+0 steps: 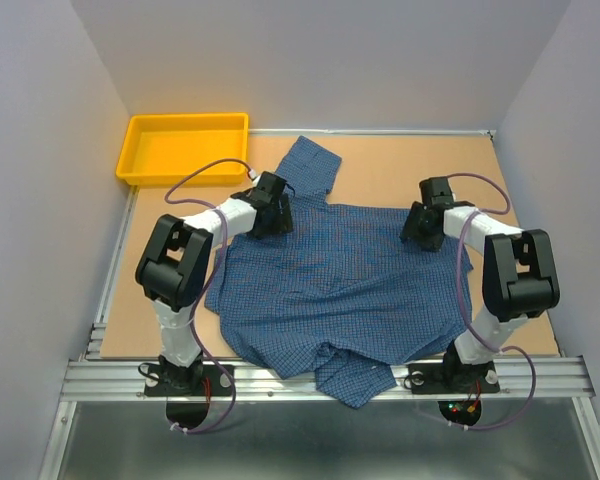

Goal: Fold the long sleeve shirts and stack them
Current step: Flatten the shirt out, then fold the shirt

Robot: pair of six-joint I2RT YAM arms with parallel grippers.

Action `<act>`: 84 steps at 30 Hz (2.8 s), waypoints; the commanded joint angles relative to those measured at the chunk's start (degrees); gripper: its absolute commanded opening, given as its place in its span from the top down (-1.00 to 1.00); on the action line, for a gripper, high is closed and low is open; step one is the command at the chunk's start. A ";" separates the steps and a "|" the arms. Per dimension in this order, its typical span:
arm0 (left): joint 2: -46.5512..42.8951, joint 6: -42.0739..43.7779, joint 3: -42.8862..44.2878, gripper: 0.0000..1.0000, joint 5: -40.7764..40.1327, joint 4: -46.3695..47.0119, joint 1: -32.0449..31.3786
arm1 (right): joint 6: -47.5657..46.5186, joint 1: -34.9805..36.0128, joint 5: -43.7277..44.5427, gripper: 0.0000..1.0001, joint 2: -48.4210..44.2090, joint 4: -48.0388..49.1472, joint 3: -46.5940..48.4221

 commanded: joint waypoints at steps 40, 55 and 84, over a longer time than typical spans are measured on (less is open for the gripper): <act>-11.27 -3.04 -7.43 -0.66 -1.83 2.32 -5.45 | 2.88 -3.23 2.69 -0.61 -14.93 0.24 -4.40; 1.55 -2.78 -3.70 -0.67 -3.59 4.62 -1.42 | 4.29 -3.23 5.85 -0.59 4.22 7.00 0.86; -32.17 -9.36 -18.16 -0.82 -0.07 -6.81 1.75 | 10.00 -5.42 13.32 -1.00 -24.92 -11.27 -2.29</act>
